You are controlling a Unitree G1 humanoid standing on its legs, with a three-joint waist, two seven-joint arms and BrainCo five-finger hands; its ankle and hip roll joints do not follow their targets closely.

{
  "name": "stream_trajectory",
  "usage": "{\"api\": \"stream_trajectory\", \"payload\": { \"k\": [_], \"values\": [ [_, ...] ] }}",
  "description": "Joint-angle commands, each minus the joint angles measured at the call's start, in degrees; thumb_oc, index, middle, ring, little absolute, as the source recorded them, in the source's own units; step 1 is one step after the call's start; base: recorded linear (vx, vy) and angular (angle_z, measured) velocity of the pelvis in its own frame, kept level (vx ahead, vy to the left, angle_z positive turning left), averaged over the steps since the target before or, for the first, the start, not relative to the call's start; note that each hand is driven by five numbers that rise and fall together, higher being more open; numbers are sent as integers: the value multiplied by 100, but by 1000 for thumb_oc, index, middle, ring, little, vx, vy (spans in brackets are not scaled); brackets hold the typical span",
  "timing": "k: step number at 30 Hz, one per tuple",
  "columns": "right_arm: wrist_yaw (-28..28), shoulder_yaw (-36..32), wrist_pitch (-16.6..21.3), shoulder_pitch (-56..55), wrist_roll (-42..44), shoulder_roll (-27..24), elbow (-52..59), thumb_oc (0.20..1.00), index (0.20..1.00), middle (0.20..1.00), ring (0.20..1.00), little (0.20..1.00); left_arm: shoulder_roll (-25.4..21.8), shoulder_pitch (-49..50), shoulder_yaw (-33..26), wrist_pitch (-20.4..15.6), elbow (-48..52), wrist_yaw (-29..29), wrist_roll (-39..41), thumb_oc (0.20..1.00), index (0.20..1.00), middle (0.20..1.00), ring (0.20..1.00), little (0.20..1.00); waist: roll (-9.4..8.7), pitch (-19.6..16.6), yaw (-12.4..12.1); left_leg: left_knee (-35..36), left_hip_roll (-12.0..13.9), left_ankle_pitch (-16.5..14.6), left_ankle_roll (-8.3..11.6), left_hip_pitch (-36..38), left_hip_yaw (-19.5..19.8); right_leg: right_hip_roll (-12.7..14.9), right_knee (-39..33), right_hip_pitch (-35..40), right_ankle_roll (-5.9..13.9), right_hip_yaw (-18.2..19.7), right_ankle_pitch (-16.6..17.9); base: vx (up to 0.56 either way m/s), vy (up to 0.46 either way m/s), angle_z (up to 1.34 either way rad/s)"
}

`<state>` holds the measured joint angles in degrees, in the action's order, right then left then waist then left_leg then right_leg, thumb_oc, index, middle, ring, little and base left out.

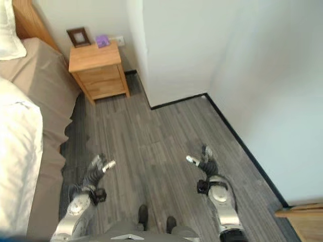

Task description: Making the bed.

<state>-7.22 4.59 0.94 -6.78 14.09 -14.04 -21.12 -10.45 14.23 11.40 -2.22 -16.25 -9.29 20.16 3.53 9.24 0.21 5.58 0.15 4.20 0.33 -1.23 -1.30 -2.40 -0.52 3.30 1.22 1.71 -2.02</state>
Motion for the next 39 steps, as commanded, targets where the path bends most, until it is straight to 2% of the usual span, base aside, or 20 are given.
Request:
{"api": "stream_trajectory", "payload": {
  "k": [1,9,11,13,14,15,16,18,21,24,28,29,30,31,33,34,35,37,38,39],
  "values": [
    [76,165,285,117,-8,-56,258,1000,1000,1000,1000,1000,-185,-112,-136,-304,168,65,204,1000,1000,1000,1000,1000,-390,-77,17,-728,315,-863,50,30,-347,835,-18,17,458,237,-437,-80,-81,-16],
    [-69,584,615,860,-1231,-724,923,1000,1000,1000,1000,1000,-316,-500,-211,-535,406,-235,-279,1000,1000,1000,1000,1000,-436,-5,-211,-851,438,-629,348,-112,-87,744,-321,262,255,-275,-455,-37,-117,18],
    [-173,564,688,1051,-1361,-920,1075,1000,1000,1000,1000,1000,-319,-547,-365,-683,647,-421,-206,1000,1000,1000,1000,1000,-552,219,-357,-1863,595,-380,526,-661,-556,867,-374,483,168,-719,-523,-55,-161,45],
    [-211,498,682,1083,-1422,-992,1220,1000,1000,1000,1000,1000,-358,-500,-530,-714,806,-478,-214,1000,1000,1000,1000,1000,-626,269,-357,-2238,916,-311,489,-878,-1464,895,-421,590,149,-1066,-568,26,-121,80],
    [-210,501,679,1081,-1422,-989,1224,1000,1000,1000,1000,1000,-361,-491,-536,-706,819,-478,-215,1000,1000,1000,1000,1000,-627,264,-368,-2260,925,-326,487,-886,-1478,894,-420,583,151,-1052,-568,203,-97,120],
    [-190,451,691,1086,-1299,-937,1309,1000,1000,1000,1000,1000,-393,-411,-691,-776,883,-537,-284,1000,1000,1000,1000,1000,-657,190,-383,-2195,924,-582,437,-928,-1889,888,-448,738,191,-1148,-717,214,-30,120],
    [-179,427,711,1070,-1200,-879,1367,1000,1000,1000,1000,1000,-388,-358,-824,-827,961,-634,-321,1000,1000,1000,1000,1000,-659,169,-444,-2035,771,-503,309,-1038,-1987,877,-448,757,199,-1187,-704,346,-16,129],
    [-197,368,788,1084,-1046,-775,1439,1000,1000,1000,1000,1000,-289,-354,-1046,-1051,1108,-806,-96,1000,1000,1000,1000,1000,-623,116,-659,-1475,370,-281,331,-1173,-1593,786,-448,862,231,-1122,-812,329,62,73],
    [-267,254,903,1073,-988,-725,1494,1000,1000,1000,1000,1000,-264,-355,-1221,-1284,1362,-823,72,1000,1000,1000,1000,1000,-584,108,-836,-936,327,-37,437,-1330,-1244,789,-448,982,285,-1118,-916,339,88,-23],
    [-304,132,949,868,-1059,-549,1556,1000,1000,1000,1000,1000,-280,-342,-1295,-1304,1405,-806,24,1000,1000,1000,1000,1000,-567,-87,-861,-541,219,109,249,-1065,-1030,883,-438,1205,433,-1179,-903,335,75,-13],
    [-319,75,976,692,-1062,-342,1568,1000,1000,1000,1000,1000,-438,-437,-1206,-1236,1411,-746,-92,1000,1000,1000,1000,1000,-658,-142,-862,-475,66,-78,43,-725,-946,1105,513,1039,638,-1059,-743,355,107,1],
    [-327,74,995,610,-1021,-262,1548,1000,1000,1000,1000,1000,-516,-554,-1081,-1191,1364,-738,-108,1000,1000,1000,1000,1000,-680,-132,-791,-405,-1,-169,-42,-523,-913,1157,1135,817,796,-962,-392,152,67,-7],
    [-327,73,995,610,-1021,-263,1548,1000,1000,1000,1000,1000,-515,-554,-1080,-1192,1363,-738,-108,1000,1000,1000,1000,1000,-677,-138,-796,-406,4,-169,-42,-529,-917,1154,1135,809,795,-956,-389,536,214,2],
    [-281,102,949,460,-1031,-198,1584,1000,1000,1000,1000,1000,-725,-749,-809,-1087,1327,-638,-220,1000,1000,1000,1000,1000,-467,19,-377,-160,17,-374,-196,71,-634,1080,2910,-73,980,-560,668,509,177,12],
    [-267,68,963,334,-1058,-203,1635,1000,1000,1000,1000,1000,-796,-786,-668,-1060,1403,-502,-245,1000,1000,1000,1000,1000,-236,103,-132,-58,204,-486,-200,285,-516,833,3521,-803,837,-385,450,547,128,45],
    [-269,67,948,253,-1079,-206,1606,1000,1000,1000,1000,1000,-799,-824,-579,-1041,1395,-457,-241,1000,1000,1000,1000,1000,-237,164,31,-58,183,-613,-177,423,-399,756,3567,-1105,755,-349,142,309,22,50],
    [-270,67,948,255,-1079,-209,1606,1000,1000,1000,1000,1000,-796,-827,-580,-1041,1394,-457,-241,1000,1000,1000,1000,1000,-219,149,33,-58,204,-602,-170,400,-396,737,3545,-1118,747,-360,169,504,-76,54],
    [-283,55,869,191,-1120,-236,1386,1000,1000,1000,1000,1000,-813,-882,-413,-1002,1361,-295,-233,1000,1000,1000,1000,1000,-237,238,277,-58,227,-812,-65,615,-186,641,2643,-1376,649,-421,-169,435,-106,35],
    [-308,59,815,185,-1155,-267,1240,1000,1000,1000,1000,1000,-817,-885,-368,-984,1378,-222,-202,1000,1000,1000,1000,1000,-309,235,334,-58,190,-903,-1,672,-163,728,1913,-1522,620,-420,-167,651,-195,35],
    [-351,37,697,185,-1087,-221,882,1000,1000,1000,1000,1000,-843,-899,-326,-936,1341,-139,-171,1000,1000,1000,1000,1000,-394,233,498,-58,227,-1170,147,979,-48,892,449,-1733,632,-575,58,850,-254,36]
  ]
}}
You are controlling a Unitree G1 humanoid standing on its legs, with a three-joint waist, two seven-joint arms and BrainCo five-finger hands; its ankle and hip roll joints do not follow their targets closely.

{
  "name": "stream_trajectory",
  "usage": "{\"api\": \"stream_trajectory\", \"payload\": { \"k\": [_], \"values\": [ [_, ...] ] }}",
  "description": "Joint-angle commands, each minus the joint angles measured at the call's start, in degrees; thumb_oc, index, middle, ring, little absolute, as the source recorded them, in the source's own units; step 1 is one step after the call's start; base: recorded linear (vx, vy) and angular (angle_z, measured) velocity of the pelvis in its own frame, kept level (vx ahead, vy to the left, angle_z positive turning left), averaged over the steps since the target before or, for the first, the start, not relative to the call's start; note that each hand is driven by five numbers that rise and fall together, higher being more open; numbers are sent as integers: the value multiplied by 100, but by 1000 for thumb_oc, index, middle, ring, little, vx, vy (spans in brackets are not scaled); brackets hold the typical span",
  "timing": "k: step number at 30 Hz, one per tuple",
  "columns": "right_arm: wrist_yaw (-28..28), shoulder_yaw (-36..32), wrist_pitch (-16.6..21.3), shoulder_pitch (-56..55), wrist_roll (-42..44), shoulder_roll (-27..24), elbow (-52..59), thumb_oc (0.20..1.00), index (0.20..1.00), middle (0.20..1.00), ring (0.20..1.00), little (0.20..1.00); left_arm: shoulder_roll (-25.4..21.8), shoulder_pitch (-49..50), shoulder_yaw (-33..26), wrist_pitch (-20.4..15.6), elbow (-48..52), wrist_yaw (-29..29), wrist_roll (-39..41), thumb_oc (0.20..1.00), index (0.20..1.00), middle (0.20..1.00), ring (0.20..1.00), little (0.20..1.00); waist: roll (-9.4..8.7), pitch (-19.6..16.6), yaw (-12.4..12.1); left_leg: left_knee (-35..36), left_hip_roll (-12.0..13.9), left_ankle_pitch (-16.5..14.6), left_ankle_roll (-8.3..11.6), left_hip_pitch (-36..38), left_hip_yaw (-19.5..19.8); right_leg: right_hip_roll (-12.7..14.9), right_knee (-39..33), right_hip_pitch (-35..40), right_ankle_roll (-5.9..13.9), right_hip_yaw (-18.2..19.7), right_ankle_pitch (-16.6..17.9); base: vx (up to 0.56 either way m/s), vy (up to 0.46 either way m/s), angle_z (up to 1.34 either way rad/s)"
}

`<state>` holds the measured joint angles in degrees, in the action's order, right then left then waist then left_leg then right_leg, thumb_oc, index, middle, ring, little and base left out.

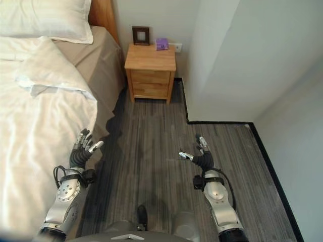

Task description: Making the bed.

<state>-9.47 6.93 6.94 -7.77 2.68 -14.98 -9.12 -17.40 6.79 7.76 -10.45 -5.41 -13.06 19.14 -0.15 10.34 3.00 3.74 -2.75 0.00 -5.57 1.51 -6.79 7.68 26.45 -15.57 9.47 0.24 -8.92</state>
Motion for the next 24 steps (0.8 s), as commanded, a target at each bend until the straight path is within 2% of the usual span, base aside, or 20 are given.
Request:
{"api": "stream_trajectory", "payload": {
  "k": [1,3,5,7,8,9,10,11,12,13,14,15,16,17,18,19,20,21,22,24],
  "values": [
    [-152,-223,61,282,87,-102,-427,1000,1000,1000,1000,1000,-179,-209,22,-104,193,269,-87,1000,1000,1000,1000,1000,-18,138,299,126,609,-871,826,854,572,-102,-2775,115,-110,-478,930,873,-258,42],
    [-189,-327,30,184,104,-84,-583,1000,1000,1000,1000,1000,-193,-311,27,-114,96,283,-229,1000,1000,1000,1000,1000,45,193,482,126,879,-1160,987,1199,695,-90,-3130,-328,40,-306,1129,665,-229,62],
    [-94,-309,19,-23,49,-91,-571,1000,1000,1000,1000,1000,-182,-324,90,-182,146,409,-267,1000,1000,1000,1000,1000,-20,129,581,126,1003,-1412,1066,1512,872,-133,-3100,-306,5,-83,1154,643,-284,73],
    [-26,-270,46,-185,111,-81,-778,1000,1000,1000,1000,1000,-107,-217,134,-202,129,396,-294,1000,1000,1000,1000,1000,-18,40,717,-291,1256,-1084,1179,1698,983,-270,-2933,-75,-101,234,1389,628,-326,77],
    [0,-253,62,-169,154,-123,-865,1000,1000,1000,1000,1000,-75,-156,137,-178,101,424,-244,1000,1000,1000,1000,1000,62,37,768,-1079,1401,-761,1225,1528,963,-409,-2868,133,-166,279,1386,553,-347,71],
    [30,-209,51,-110,146,-173,-978,1000,1000,1000,1000,1000,-39,-144,149,-141,108,409,-190,1000,1000,1000,1000,1000,41,45,726,-1998,1475,-272,1225,1149,919,-424,-2862,325,-319,243,1355,415,-368,54],
    [-44,-164,77,33,175,-278,-1064,1000,1000,1000,1000,1000,-19,-167,155,-121,118,398,-43,1000,1000,1000,1000,1000,-73,171,618,-3170,1413,234,1128,472,1019,-394,-2909,595,-496,217,1348,378,-430,29],
    [-70,-169,59,121,210,-337,-1020,1000,1000,1000,1000,1000,-33,-137,153,-107,152,391,0,1000,1000,1000,1000,1000,-176,272,525,-3850,1389,339,963,49,973,-414,-2973,843,-647,215,1308,228,-318,14],
    [-69,-169,59,126,211,-332,-1020,1000,1000,1000,1000,1000,-38,-141,151,-106,153,391,0,1000,1000,1000,1000,1000,-201,262,537,-3850,1362,364,961,20,984,-388,-2976,825,-647,212,1321,252,-295,-36],
    [-117,-173,61,183,250,-397,-934,1000,1000,1000,1000,1000,-53,-110,139,-99,218,396,74,1000,1000,1000,1000,1000,-342,357,363,-4389,1236,253,850,-404,892,-380,-3027,1086,-759,323,1243,314,-191,-52],
    [-121,-172,40,249,267,-442,-872,1000,1000,1000,1000,1000,-39,-75,115,-107,255,410,145,1000,1000,1000,1000,1000,-392,394,216,-4468,1045,11,803,-639,806,-375,-3057,1265,-786,398,1165,519,-193,-78],
    [-122,-149,20,319,251,-483,-827,1000,1000,1000,1000,1000,-5,-38,101,-128,255,386,144,1000,1000,1000,1000,1000,-382,416,81,-4352,796,-234,798,-828,729,-418,-3092,1477,-788,487,1047,527,-62,-81],
    [-92,-140,-4,362,219,-509,-761,1000,1000,1000,1000,1000,25,16,71,-141,265,389,122,1000,1000,1000,1000,1000,-403,397,-38,-4150,633,-311,807,-1027,573,-407,-3135,1648,-767,582,957,516,9,-89],
    [-75,-127,-6,359,192,-528,-724,1000,1000,1000,1000,1000,51,57,68,-130,275,388,106,1000,1000,1000,1000,1000,-364,388,-124,-3626,550,-357,792,-1091,451,-420,-3144,1757,-754,637,849,642,44,-102],
    [-51,-114,-3,340,159,-536,-679,1000,1000,1000,1000,1000,107,141,34,-117,271,420,90,1000,1000,1000,1000,1000,-270,340,-222,-2487,492,-403,701,-1231,71,-498,-3145,2013,-735,611,585,514,50,-70],
    [-51,-112,-3,328,159,-541,-678,1000,1000,1000,1000,1000,113,154,38,-117,274,421,89,1000,1000,1000,1000,1000,-287,339,-232,-2412,462,-403,689,-1161,47,-467,-3145,2042,-725,621,555,526,65,-36],
    [-30,-111,-3,317,132,-554,-694,1000,1000,1000,1000,1000,122,180,27,-119,267,455,79,1000,1000,1000,1000,1000,-203,302,-270,-1792,461,-219,681,-1193,-237,-545,-3145,2213,-727,593,395,386,56,7],
    [-40,-108,2,314,91,-535,-713,1000,1000,1000,1000,1000,125,170,26,-106,262,482,68,1000,1000,1000,1000,1000,-115,280,-309,-1265,485,62,718,-1232,-577,-648,-3145,2405,-752,555,239,688,66,21],
    [-93,-129,-6,311,54,-453,-741,1000,1000,1000,1000,1000,137,107,61,-91,262,494,51,1000,1000,1000,1000,1000,-20,259,-267,-632,730,319,771,-1338,-1611,-772,-3145,2731,-771,389,-24,716,88,34],
    [-115,-135,-3,255,13,-361,-758,1000,1000,1000,1000,1000,140,132,60,-78,304,513,49,1000,1000,1000,1000,1000,-4,196,-168,-345,877,354,753,-1177,-2458,-757,-3051,3012,-688,139,-226,639,97,49]
  ]
}}
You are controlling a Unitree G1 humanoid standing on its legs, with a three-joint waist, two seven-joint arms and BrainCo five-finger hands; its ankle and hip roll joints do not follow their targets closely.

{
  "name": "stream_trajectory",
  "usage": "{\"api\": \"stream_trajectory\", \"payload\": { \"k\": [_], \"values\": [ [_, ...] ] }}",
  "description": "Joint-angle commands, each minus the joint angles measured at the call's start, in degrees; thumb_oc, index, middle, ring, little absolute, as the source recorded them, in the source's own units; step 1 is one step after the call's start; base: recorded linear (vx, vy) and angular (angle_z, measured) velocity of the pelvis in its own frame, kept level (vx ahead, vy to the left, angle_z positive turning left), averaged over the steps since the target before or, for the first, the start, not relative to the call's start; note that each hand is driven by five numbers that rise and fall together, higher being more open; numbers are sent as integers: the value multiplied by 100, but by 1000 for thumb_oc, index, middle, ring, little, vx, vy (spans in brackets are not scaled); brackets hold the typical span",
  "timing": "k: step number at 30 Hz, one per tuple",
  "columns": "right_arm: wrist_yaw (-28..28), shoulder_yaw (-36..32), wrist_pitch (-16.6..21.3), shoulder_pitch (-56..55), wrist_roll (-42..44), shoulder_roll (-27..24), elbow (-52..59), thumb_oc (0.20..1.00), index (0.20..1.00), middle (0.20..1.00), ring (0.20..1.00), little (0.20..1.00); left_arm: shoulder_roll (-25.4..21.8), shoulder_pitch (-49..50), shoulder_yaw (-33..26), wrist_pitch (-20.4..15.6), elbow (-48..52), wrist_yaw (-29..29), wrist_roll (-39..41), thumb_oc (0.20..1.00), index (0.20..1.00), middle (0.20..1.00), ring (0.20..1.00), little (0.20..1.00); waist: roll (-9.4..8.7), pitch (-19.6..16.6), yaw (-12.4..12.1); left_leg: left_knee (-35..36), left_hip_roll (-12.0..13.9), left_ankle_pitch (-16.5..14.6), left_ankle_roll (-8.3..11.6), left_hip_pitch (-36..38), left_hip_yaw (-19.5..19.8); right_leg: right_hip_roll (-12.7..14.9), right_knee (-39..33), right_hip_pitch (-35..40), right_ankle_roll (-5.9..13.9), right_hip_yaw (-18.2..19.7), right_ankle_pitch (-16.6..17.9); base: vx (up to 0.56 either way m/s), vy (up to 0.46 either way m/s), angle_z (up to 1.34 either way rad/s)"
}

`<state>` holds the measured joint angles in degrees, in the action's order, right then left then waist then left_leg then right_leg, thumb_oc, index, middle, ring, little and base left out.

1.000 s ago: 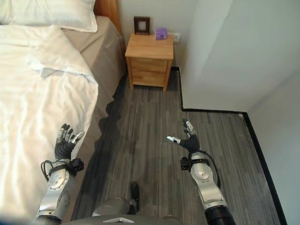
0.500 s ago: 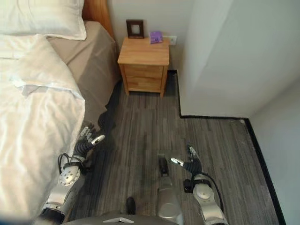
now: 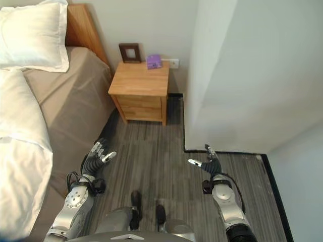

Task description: Making the bed.

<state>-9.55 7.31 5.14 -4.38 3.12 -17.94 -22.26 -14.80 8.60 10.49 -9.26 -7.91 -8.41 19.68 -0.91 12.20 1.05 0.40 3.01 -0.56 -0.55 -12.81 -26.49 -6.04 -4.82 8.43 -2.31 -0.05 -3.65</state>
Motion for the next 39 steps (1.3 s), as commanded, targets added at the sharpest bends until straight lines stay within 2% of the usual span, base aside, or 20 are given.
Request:
{"api": "stream_trajectory", "payload": {
  "k": [1,4,7,8,10,12,14,16,18,19,21,22,27,29,30,31,32,35,38,39],
  "values": [
    [-76,-149,148,-97,-72,-44,563,1000,1000,1000,1000,1000,-144,24,-228,-177,584,84,-12,1000,1000,1000,1000,1000,76,-66,33,48,283,477,176,378,-609,628,193,706,526,115,-814,581,95,34],
    [10,34,113,-105,-335,48,517,1000,1000,1000,1000,1000,-123,267,-261,-126,567,132,21,1000,1000,1000,1000,1000,-71,-263,-178,277,-28,559,-154,587,-263,713,1042,705,751,30,-714,516,52,13],
    [44,136,118,21,-459,103,564,1000,1000,1000,1000,1000,-226,202,-291,-51,475,81,-39,1000,1000,1000,1000,1000,-204,-241,-174,367,-200,340,-317,890,-15,899,2818,-6,1516,-176,265,355,56,-10],
    [31,148,141,93,-492,91,649,1000,1000,1000,1000,1000,-309,142,-296,-32,440,63,-76,1000,1000,1000,1000,1000,-203,-213,-134,420,-169,265,-332,1042,152,893,3384,-300,1591,-172,483,321,-10,52],
    [56,186,159,152,-557,62,808,1000,1000,1000,1000,1000,-366,75,-326,-28,382,34,-145,1000,1000,1000,1000,1000,-75,-163,-83,460,-44,152,-316,1274,434,972,3986,-883,1489,-261,518,329,-45,105],
    [27,213,167,225,-605,8,937,1000,1000,1000,1000,1000,-424,-29,-370,-33,313,10,-131,1000,1000,1000,1000,1000,-60,-115,-30,460,-29,75,-251,1358,712,1319,3683,-1204,1217,-458,217,343,-82,117],
    [29,235,156,272,-625,-29,1062,1000,1000,1000,1000,1000,-439,-53,-378,-37,278,31,-67,1000,1000,1000,1000,1000,-42,-81,52,460,-7,36,-165,1402,1051,1245,3029,-1379,966,-397,-153,326,-114,153],
    [21,198,132,254,-604,-42,1102,1000,1000,1000,1000,1000,-426,-50,-373,-2,194,60,-40,1000,1000,1000,1000,1000,-133,-58,164,460,-115,-29,-100,1471,1481,969,2092,-1359,867,203,-384,312,-159,130],
    [23,151,95,177,-570,-49,1071,1000,1000,1000,1000,1000,-401,-50,-389,62,92,97,-58,1000,1000,1000,1000,1000,-185,-24,307,460,-248,-89,-59,1550,2040,551,1410,-1481,855,1154,-244,253,-139,135],
    [23,152,95,180,-570,-49,1071,1000,1000,1000,1000,1000,-401,-52,-392,63,93,97,-59,1000,1000,1000,1000,1000,-181,-31,307,460,-239,-72,-53,1532,2039,544,1385,-1488,851,1154,-210,148,-92,184],
    [23,153,86,130,-524,-93,1036,1000,1000,1000,1000,1000,-434,-19,-437,75,68,154,-54,1000,1000,1000,1000,1000,-216,-20,350,460,-379,-124,-54,1575,2504,345,956,-1587,805,1678,1,170,-136,183],
    [64,198,103,101,-469,-89,1034,1000,1000,1000,1000,1000,-468,66,-503,50,62,174,-51,1000,1000,1000,1000,1000,-284,-46,271,451,-512,-171,-66,1614,2744,607,641,-1346,717,1447,83,156,-143,134],
    [118,332,89,261,-491,-128,946,1000,1000,1000,1000,1000,-358,277,-697,23,66,96,-45,1000,1000,1000,1000,1000,-246,-134,181,404,-475,-314,-42,1769,2795,658,302,-991,699,1356,263,145,-147,70],
    [135,353,99,342,-491,-155,924,1000,1000,1000,1000,1000,-345,283,-782,13,81,36,-36,1000,1000,1000,1000,1000,-256,-70,116,-126,-512,-463,13,1594,2828,719,285,-882,655,1269,240,19,-86,-24],
    [132,304,89,324,-502,-200,952,1000,1000,1000,1000,1000,-315,266,-826,5,73,1,10,1000,1000,1000,1000,1000,-288,34,113,-538,-431,-622,136,1401,2571,858,245,-764,598,1061,132,-48,-79,3],
    [32,169,75,321,-511,-261,944,1000,1000,1000,1000,1000,-279,215,-926,8,72,-15,176,1000,1000,1000,1000,1000,-347,163,202,-1220,353,-476,328,1118,1277,1237,168,-560,529,366,-69,-33,-76,51],
    [-46,144,27,395,-485,-295,960,1000,1000,1000,1000,1000,-272,182,-931,6,41,-23,284,1000,1000,1000,1000,1000,-403,148,182,-1421,596,-375,301,1014,861,1316,105,-461,524,153,-56,54,-61,130],
    [-65,137,-48,545,-604,-400,1151,1000,1000,1000,1000,1000,-282,212,-1012,-40,-99,-97,221,1000,1000,1000,1000,1000,-433,91,67,-1622,352,-608,285,759,954,1384,-14,-153,545,-14,-102,197,-23,126],
    [-93,21,-48,637,-574,-498,1202,1000,1000,1000,1000,1000,-335,120,-1083,-18,-120,-111,158,1000,1000,1000,1000,1000,-287,131,-18,-898,679,-72,391,379,464,1457,-18,-77,655,-402,-377,161,144,45],
    [-93,21,-47,638,-574,-502,1198,1000,1000,1000,1000,1000,-331,122,-1082,-13,-116,-111,157,1000,1000,1000,1000,1000,-301,152,5,-839,638,-56,392,434,478,1481,-18,-33,664,-431,-402,151,149,74]
  ]
}}
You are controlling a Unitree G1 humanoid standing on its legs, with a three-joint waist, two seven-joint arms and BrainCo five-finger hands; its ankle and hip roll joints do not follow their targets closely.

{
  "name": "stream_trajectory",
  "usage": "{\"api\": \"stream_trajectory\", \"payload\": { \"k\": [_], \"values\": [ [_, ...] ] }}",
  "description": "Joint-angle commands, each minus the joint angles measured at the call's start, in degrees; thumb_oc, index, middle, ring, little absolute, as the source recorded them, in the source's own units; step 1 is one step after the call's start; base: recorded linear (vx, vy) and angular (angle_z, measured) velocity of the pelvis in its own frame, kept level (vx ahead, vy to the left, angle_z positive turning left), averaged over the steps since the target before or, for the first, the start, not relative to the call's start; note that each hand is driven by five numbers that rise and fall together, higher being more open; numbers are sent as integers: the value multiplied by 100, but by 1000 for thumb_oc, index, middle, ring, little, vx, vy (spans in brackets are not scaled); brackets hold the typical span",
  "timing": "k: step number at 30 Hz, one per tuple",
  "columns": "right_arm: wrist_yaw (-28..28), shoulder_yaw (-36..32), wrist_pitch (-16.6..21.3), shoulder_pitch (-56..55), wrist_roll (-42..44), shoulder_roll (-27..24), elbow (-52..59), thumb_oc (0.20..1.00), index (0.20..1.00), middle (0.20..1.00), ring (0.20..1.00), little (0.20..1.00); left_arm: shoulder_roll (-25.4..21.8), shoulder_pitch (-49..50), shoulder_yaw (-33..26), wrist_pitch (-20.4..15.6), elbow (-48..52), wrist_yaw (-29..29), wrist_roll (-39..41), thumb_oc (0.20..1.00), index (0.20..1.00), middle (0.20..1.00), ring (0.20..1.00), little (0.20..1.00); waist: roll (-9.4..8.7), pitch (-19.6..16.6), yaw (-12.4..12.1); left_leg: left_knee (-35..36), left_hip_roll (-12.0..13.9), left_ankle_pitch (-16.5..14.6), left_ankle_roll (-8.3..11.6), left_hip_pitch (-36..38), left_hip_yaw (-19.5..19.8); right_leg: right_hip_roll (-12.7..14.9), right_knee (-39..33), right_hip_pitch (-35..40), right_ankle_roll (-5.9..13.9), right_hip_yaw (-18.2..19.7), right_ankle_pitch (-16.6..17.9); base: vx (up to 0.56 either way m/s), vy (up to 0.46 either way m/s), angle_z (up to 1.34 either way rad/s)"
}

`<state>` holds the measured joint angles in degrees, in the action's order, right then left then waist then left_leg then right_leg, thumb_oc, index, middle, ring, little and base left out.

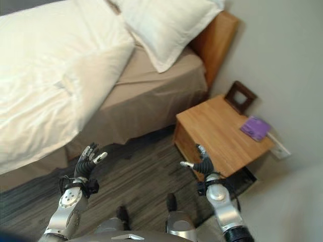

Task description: Making the bed.

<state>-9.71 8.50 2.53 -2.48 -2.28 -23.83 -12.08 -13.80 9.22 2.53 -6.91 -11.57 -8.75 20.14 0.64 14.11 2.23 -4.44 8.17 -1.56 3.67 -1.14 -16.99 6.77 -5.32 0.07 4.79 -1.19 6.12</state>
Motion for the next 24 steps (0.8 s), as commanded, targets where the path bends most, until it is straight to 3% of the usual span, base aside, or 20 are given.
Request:
{"api": "stream_trajectory", "payload": {
  "k": [1,2,3,4,7,8,9,10,15,18,19,20,21,24],
  "values": [
    [-131,-98,193,541,-106,-10,144,1000,1000,1000,1000,1000,-454,41,-330,-260,249,-77,104,1000,1000,1000,1000,1000,-384,-32,-148,-67,237,250,3,-867,-691,189,32,844,-7,-429,-1461,270,219,102],
    [-236,-92,149,765,-200,-144,75,1000,1000,1000,1000,1000,-474,13,-380,-279,191,-130,82,1000,1000,1000,1000,1000,-337,-11,-304,310,182,435,46,-1094,-482,226,32,1006,61,-519,-1578,269,220,65],
    [-236,-91,150,762,-199,-144,74,1000,1000,1000,1000,1000,-475,16,-378,-280,190,-131,81,1000,1000,1000,1000,1000,-351,-4,-289,314,157,420,45,-1075,-473,245,32,1033,68,-538,-1598,401,312,29],
    [-242,-92,95,853,-408,-206,2,1000,1000,1000,1000,1000,-484,89,-433,-256,131,-103,93,1000,1000,1000,1000,1000,-261,-119,-378,612,107,654,30,-997,-227,228,32,1156,161,-582,-1645,221,172,-6],
    [-301,-146,73,925,-359,-123,-156,1000,1000,1000,1000,1000,-578,75,-416,-200,41,-53,37,1000,1000,1000,1000,1000,-370,-224,-369,779,-34,733,-45,-837,-185,353,47,1233,194,-535,-1543,295,211,19],
    [-305,-256,33,998,-319,-161,-168,1000,1000,1000,1000,1000,-892,-38,-456,-124,-3,35,-89,1000,1000,1000,1000,1000,-546,-245,-384,823,-163,609,-150,-627,-210,484,714,1057,265,-492,-1588,236,158,17],
    [-304,-260,32,1004,-319,-157,-169,1000,1000,1000,1000,1000,-896,-47,-458,-123,-5,37,-87,1000,1000,1000,1000,1000,-534,-257,-408,830,-138,630,-149,-648,-229,465,729,1010,259,-462,-1573,303,172,10],
    [-300,-364,43,1117,-385,-307,41,1000,1000,1000,1000,1000,-1153,-130,-488,-98,-7,87,-169,1000,1000,1000,1000,1000,-635,-176,-365,839,-252,485,-227,-407,-168,495,1482,738,376,-427,-1480,136,86,3],
    [-438,-425,90,1600,-380,-560,255,1000,1000,1000,1000,1000,-1419,-292,-567,-155,37,22,-185,1000,1000,1000,1000,1000,-680,-39,-280,895,-259,307,-344,-140,-168,480,2418,72,430,-238,-985,123,98,2],
    [-468,-360,152,1978,-328,-730,384,1000,1000,1000,1000,1000,-1518,-436,-590,-194,87,28,-79,1000,1000,1000,1000,1000,-743,27,-161,944,-298,93,-354,102,-16,185,1998,-323,230,-86,-1173,258,34,-10],
    [-471,-295,175,2098,-242,-751,459,1000,1000,1000,1000,1000,-1565,-517,-562,-195,108,24,-17,1000,1000,1000,1000,1000,-799,68,-97,944,-363,14,-346,165,123,13,1466,-443,147,30,-1181,224,-3,14],
    [-472,-291,176,2109,-239,-751,453,1000,1000,1000,1000,1000,-1567,-523,-565,-195,103,24,-15,1000,1000,1000,1000,1000,-791,79,-80,944,-357,-5,-344,180,141,8,1413,-393,147,8,-1171,290,-17,33],
    [-453,-218,177,2194,-234,-774,533,1000,1000,1000,1000,1000,-1610,-602,-544,-179,75,23,9,1000,1000,1000,1000,1000,-826,124,3,944,-449,-110,-351,278,336,-231,910,-617,92,212,-997,245,-4,42],
    [-448,-349,229,2064,-358,-846,600,1000,1000,1000,1000,1000,-1501,-196,-565,-201,507,241,-96,1000,1000,1000,1000,1000,-778,216,47,944,-628,-291,-389,470,815,-514,385,-915,104,456,-676,292,-13,77]
  ]
}}
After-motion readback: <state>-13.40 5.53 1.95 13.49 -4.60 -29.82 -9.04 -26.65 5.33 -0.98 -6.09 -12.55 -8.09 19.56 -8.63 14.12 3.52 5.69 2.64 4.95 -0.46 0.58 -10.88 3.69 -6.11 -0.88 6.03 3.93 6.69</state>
